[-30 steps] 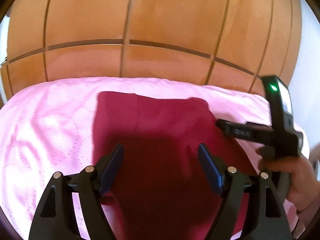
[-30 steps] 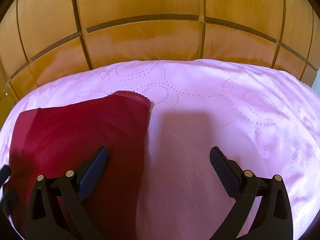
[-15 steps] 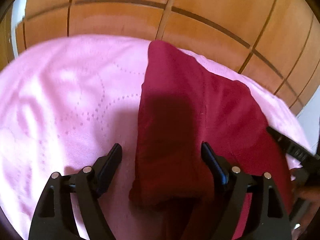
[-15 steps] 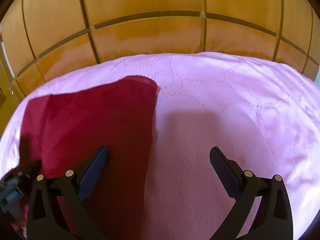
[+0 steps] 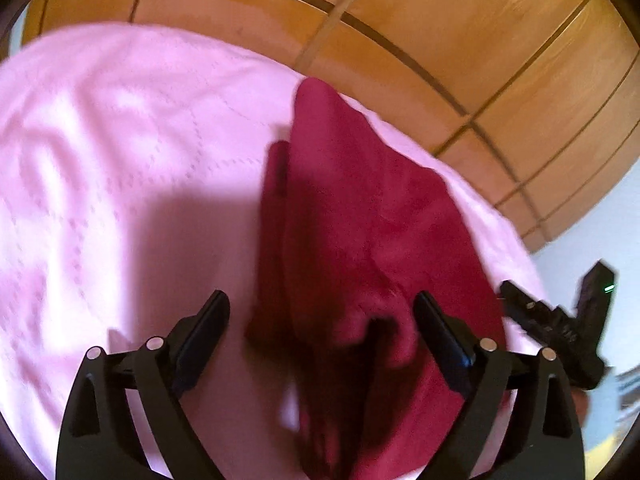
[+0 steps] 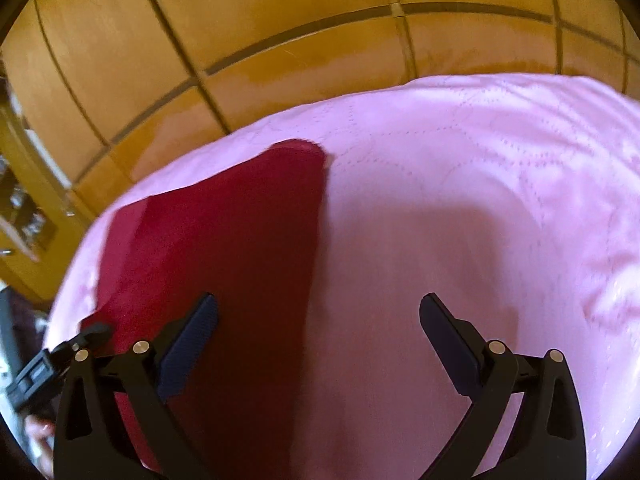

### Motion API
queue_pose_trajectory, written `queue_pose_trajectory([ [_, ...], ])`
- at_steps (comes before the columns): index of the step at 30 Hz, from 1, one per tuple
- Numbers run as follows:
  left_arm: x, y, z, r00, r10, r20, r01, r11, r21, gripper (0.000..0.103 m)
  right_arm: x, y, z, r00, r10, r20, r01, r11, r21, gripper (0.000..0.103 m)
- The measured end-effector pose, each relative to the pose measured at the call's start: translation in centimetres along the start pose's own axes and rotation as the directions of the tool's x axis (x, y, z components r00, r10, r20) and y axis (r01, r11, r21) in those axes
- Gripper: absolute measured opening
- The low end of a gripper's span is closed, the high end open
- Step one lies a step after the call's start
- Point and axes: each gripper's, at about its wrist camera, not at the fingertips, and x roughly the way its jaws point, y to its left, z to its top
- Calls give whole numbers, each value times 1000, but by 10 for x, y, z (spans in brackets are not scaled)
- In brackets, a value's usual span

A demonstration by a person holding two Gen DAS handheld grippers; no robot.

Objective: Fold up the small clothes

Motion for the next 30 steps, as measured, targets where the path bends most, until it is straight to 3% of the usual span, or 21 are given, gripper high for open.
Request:
queue_pose_trajectory([
  [5,5,1,-2,996,-50,-77,49,999,-10,95,-4,0,-14,984,157,-81,-154,987,38,99],
  [9,1,7,-1,993,-84,-87,80,996,-49,95,4,-11,-22,965,234,-114,-218,966,137,99],
  [16,5,9,4,990,-65,-125,59,997,-55,92,10,-14,-18,946,292,-139,-262,944,200,99],
  [21,10,9,6,990,-59,-130,51,997,-66,75,21,-11,-13,939,305,-156,-266,936,229,96],
  [30,23,3,10,991,-29,-130,28,1000,-7,75,35,-1,-5,931,328,-162,-289,931,223,92],
])
